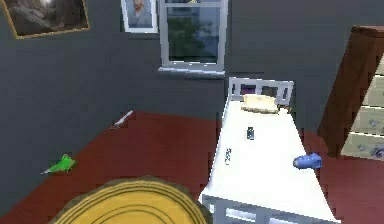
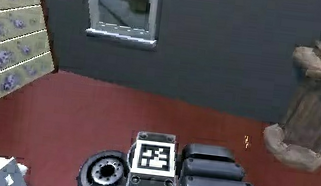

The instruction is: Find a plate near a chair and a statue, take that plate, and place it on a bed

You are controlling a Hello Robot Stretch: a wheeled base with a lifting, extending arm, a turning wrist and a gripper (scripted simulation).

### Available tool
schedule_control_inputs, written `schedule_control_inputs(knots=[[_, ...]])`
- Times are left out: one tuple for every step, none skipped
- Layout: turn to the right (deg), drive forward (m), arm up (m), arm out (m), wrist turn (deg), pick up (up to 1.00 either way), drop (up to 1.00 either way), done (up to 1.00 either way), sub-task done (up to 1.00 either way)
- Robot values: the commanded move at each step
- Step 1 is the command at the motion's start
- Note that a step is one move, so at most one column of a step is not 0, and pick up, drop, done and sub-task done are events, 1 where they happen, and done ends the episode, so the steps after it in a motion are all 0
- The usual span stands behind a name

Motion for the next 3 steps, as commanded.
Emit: schedule_control_inputs(knots=[[-15.0,0.00,0.00,0.00,0.0,0.00,0.00,0.00,0.00],[0.0,0.10,0.00,0.00,0.0,0.00,0.00,0.00,0.00],[-45.0,0.00,0.00,0.00,0.0,0.00,0.00,0.00,0.00]])
